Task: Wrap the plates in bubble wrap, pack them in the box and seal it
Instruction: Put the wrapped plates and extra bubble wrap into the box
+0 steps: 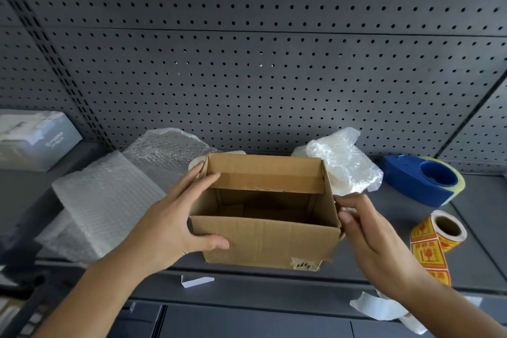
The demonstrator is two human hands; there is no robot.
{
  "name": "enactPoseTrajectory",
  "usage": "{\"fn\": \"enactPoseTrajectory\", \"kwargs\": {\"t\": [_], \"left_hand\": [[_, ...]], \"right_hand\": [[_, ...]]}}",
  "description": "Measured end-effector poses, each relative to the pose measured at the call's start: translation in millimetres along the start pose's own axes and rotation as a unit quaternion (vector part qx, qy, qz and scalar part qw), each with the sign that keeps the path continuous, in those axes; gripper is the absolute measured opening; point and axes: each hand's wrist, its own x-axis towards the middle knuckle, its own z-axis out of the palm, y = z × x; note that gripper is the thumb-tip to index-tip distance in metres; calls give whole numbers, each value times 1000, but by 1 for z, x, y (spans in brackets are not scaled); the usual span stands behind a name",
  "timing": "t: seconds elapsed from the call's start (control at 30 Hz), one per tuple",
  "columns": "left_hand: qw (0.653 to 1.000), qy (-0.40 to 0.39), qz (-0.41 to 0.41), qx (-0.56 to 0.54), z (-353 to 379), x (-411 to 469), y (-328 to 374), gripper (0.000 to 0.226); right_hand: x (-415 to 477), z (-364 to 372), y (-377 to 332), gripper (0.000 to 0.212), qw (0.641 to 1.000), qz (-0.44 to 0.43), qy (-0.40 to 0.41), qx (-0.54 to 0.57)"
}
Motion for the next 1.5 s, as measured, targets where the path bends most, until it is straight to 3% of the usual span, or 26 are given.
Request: {"fn": "enactPoseTrajectory", "kwargs": {"t": [0.13,0.23,0.33,0.43,0.5,0.63,0.7,0.87,0.93,1.0,1.1,1.17,1.27,1.37,1.5], "left_hand": [[1000,30,4,3,6,-1,-7,109],[1000,22,0,-1,5,-1,-6,89],[1000,17,-13,-4,4,-2,-1,66],[1000,30,-4,-5,4,-2,-1,57],[999,36,-5,3,3,-2,0,59],[999,37,-5,16,3,-3,4,60],[999,41,-5,22,3,-5,4,60],[998,56,-3,33,6,-9,3,60],[997,71,1,39,7,-11,1,59],[996,79,10,47,8,-12,-1,59],[996,76,8,49,8,-15,-4,61],[996,76,7,52,9,-16,-5,63],[995,87,0,49,9,-16,-5,60],[994,101,-10,49,7,-18,-6,59],[992,115,-24,53,2,-24,-10,58]], "right_hand": [[2,-6,-2,17,1000,8,-16,-9],[13,-24,-4,16,993,33,-18,-112],[34,-48,-11,21,953,-14,93,-287],[60,-51,-32,6,935,-88,153,-307],[78,-43,-44,16,938,-143,76,-306],[102,-20,-61,59,898,-116,-143,-399],[107,-10,-65,65,867,-128,-150,-457],[108,3,-64,42,826,-170,-128,-523],[107,0,-66,43,839,-177,-113,-503],[115,-12,-67,44,888,-162,-108,-417],[145,-32,-61,26,967,-63,-94,-227],[166,-35,-53,18,985,-8,-80,-150],[186,-21,-42,15,984,0,-58,-167],[190,-5,-42,13,962,-65,-39,-263],[181,11,-48,41,935,-80,-172,-300]]}}
